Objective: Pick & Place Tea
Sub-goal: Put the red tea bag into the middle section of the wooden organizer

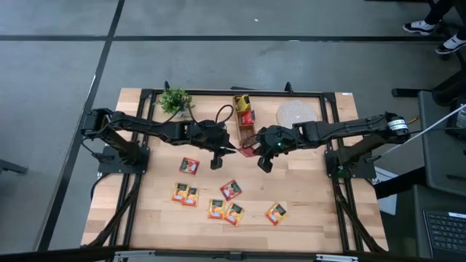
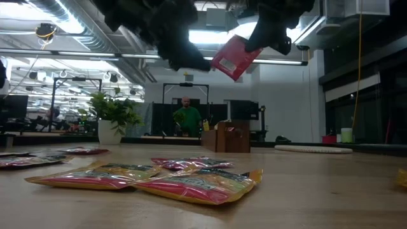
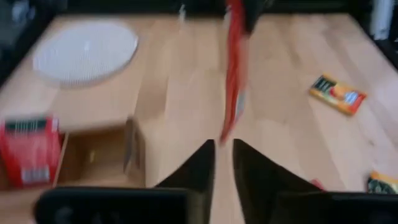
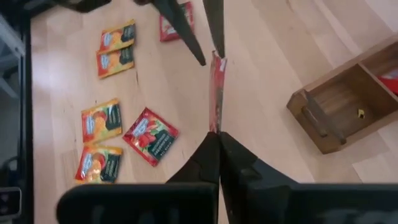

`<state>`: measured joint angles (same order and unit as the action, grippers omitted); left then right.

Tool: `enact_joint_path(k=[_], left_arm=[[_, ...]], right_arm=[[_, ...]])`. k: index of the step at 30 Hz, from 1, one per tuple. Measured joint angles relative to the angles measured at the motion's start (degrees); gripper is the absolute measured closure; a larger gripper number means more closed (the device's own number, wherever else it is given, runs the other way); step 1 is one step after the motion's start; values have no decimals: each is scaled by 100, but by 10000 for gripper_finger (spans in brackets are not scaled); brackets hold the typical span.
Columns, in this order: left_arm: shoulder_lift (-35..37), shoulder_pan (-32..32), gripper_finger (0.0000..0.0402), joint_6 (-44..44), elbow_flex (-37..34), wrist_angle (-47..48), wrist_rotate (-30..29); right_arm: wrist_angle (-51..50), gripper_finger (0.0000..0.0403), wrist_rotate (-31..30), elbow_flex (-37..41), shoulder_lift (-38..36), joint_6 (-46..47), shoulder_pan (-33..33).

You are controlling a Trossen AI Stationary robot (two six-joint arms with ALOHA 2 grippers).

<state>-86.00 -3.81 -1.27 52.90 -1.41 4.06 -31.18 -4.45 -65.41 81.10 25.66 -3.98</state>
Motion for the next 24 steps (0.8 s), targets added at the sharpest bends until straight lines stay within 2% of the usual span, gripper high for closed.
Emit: enact_joint_path(k=[3, 6, 10, 15, 19, 24], left_arm=[[45, -156, 300, 366, -4, 492, 80], [144, -270, 254, 466, -4, 714, 483], [368, -315, 214, 458, -4, 828, 637], [759, -300, 200, 112, -4, 1062, 62], [1094, -300, 199, -175, -4, 1241, -192], [1465, -322, 199, -437, -4, 1403, -373]], right_arm=[[0, 400, 1, 0, 0, 295, 89], [0, 400, 11, 0, 0, 853, 280], [16, 401, 0, 2, -2, 1712, 625], [132, 401, -26, 2, -2, 2535, 1065], [426, 401, -11, 3, -2, 2789, 1359], [974, 402, 296, 4, -6, 2939, 1627]])
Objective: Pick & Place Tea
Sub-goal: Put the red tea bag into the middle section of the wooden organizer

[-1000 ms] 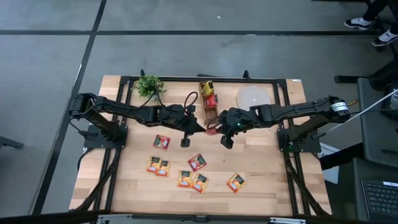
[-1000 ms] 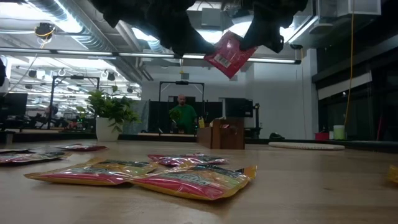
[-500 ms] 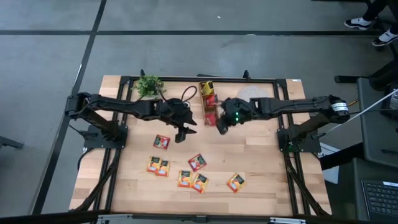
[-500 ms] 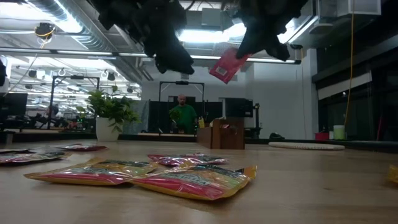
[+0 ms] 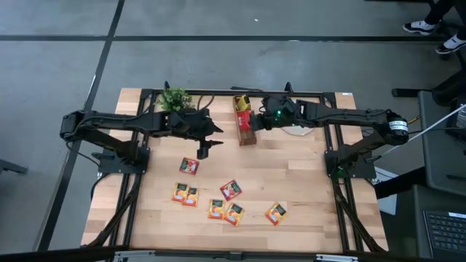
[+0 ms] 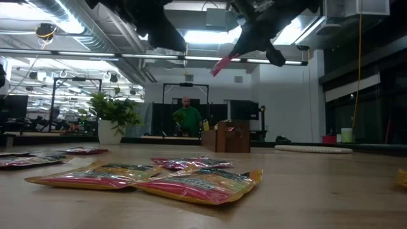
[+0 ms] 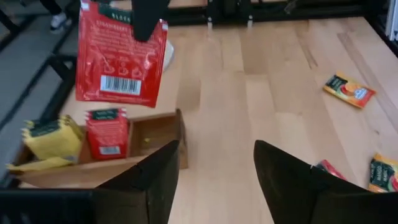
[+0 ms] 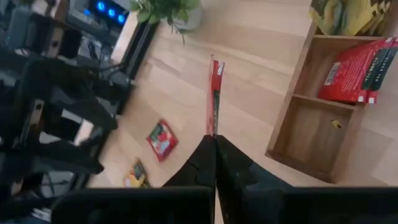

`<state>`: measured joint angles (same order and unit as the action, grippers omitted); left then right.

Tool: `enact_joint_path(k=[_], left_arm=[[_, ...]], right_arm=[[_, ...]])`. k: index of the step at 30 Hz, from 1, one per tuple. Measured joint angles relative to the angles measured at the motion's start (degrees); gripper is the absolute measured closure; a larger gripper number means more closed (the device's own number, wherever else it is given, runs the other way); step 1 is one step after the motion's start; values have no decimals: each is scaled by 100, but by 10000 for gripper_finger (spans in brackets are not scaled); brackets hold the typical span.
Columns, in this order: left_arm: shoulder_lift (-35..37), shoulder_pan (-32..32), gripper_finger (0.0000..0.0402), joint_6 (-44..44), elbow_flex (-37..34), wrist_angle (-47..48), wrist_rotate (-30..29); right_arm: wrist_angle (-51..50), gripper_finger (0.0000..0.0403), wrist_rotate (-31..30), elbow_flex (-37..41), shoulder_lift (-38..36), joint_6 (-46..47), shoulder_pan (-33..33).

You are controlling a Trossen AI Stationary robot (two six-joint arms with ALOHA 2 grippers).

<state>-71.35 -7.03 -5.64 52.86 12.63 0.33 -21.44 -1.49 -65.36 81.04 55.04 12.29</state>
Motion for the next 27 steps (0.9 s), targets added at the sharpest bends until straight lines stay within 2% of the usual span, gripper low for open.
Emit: enact_joint_path(k=[7, 14, 20, 27], left_arm=[[275, 0, 199, -103, 0, 212, -176], [297, 0, 199, -265, 0, 227, -189], [297, 0, 199, -265, 0, 226, -188], [295, 0, 199, -259, 0, 243, -187]], right_arm=[[-306, 402, 113, 0, -1, 913, 462], [-448, 402, 462, 0, 43, 1213, 857], [-800, 403, 762, -336, 467, 1186, 1011], [-1150, 403, 1233, -1142, 1404, 335, 1230]])
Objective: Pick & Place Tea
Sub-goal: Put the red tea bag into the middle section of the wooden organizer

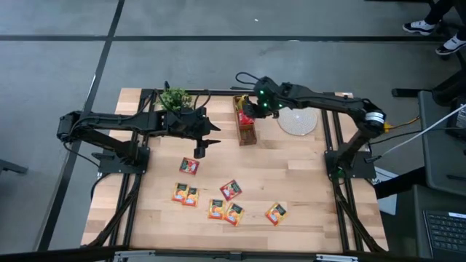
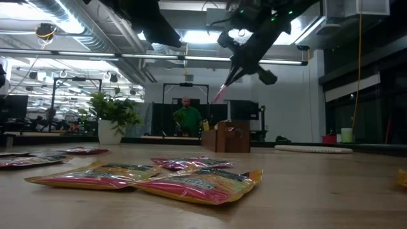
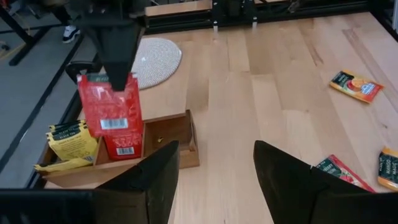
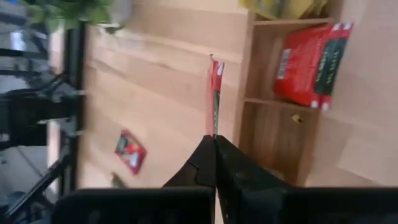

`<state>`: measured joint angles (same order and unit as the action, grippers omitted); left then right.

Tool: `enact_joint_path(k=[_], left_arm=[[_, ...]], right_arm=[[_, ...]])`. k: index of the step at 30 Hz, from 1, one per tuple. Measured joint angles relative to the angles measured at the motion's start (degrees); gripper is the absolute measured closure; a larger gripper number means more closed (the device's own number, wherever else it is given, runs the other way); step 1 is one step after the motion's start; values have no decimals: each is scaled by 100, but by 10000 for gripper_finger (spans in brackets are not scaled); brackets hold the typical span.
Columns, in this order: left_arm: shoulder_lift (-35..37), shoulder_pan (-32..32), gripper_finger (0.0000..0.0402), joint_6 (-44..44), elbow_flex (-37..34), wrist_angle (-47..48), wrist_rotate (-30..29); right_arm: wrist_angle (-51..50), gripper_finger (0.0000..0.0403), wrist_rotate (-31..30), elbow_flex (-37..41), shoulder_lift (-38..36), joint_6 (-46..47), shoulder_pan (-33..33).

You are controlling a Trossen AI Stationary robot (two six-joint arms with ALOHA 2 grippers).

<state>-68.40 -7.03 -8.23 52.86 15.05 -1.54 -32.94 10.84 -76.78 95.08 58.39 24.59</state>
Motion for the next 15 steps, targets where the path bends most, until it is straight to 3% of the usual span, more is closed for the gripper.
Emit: enact_joint_path(k=[15], left_arm=[[0, 7, 199, 205, 0, 22, 2]], right_arm=[[-366, 403, 425, -233, 868, -507, 512]])
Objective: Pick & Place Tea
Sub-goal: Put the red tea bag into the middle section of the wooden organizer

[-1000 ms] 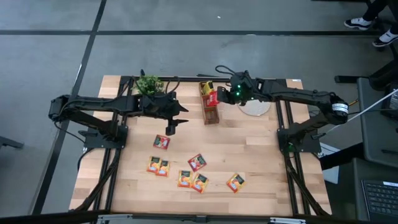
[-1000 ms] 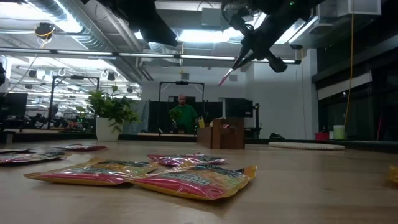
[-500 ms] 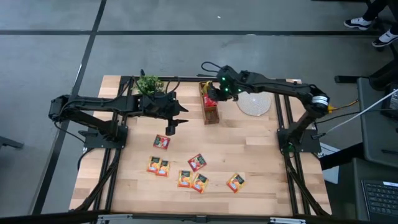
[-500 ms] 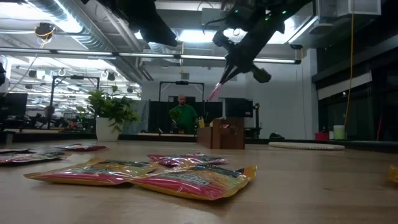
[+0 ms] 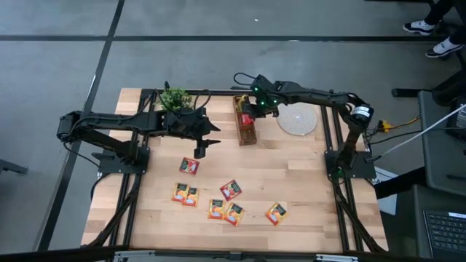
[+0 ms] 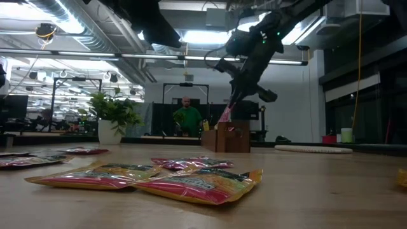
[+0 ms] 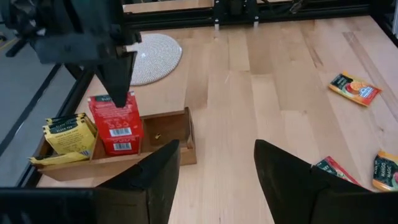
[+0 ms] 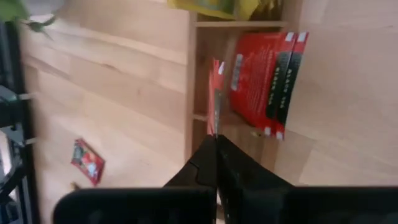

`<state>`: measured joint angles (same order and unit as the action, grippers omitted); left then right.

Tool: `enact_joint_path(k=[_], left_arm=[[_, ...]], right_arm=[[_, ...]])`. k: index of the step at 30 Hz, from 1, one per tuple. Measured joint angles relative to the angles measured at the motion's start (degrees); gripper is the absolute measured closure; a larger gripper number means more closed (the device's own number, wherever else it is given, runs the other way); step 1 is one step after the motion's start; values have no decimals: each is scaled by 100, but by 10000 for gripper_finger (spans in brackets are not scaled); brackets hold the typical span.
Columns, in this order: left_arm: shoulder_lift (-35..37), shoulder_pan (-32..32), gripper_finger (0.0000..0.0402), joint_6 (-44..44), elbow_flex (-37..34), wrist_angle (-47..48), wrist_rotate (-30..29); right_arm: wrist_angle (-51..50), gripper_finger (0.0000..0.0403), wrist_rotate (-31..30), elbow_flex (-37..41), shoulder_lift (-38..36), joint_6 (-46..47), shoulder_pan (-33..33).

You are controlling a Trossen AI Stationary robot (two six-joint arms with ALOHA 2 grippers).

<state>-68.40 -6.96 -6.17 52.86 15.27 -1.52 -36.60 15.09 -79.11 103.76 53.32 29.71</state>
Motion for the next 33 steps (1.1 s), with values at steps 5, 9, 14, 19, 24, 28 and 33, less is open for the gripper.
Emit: enact_joint_path(k=[5, 9, 14, 19, 24, 28, 33], left_arm=[[0, 0, 199, 2, 0, 1, 0], [-2, 0, 199, 2, 0, 0, 0], [-2, 0, 199, 44, 0, 2, -2], [-2, 0, 199, 46, 0, 2, -13], [-2, 0, 199, 46, 0, 2, -15], [-2, 0, 199, 46, 0, 2, -17], [-4, 0, 199, 52, 0, 2, -20]], right_arm=[[5, 403, 2, 0, 231, -112, 28], [61, 403, 0, 0, 283, -131, 80], [126, 403, -32, 0, 283, -136, 184], [129, 403, -40, 0, 283, -151, 211], [137, 402, -42, 0, 283, -166, 216], [166, 387, -44, 0, 283, -260, 216], [163, 343, -46, 0, 283, -259, 216]])
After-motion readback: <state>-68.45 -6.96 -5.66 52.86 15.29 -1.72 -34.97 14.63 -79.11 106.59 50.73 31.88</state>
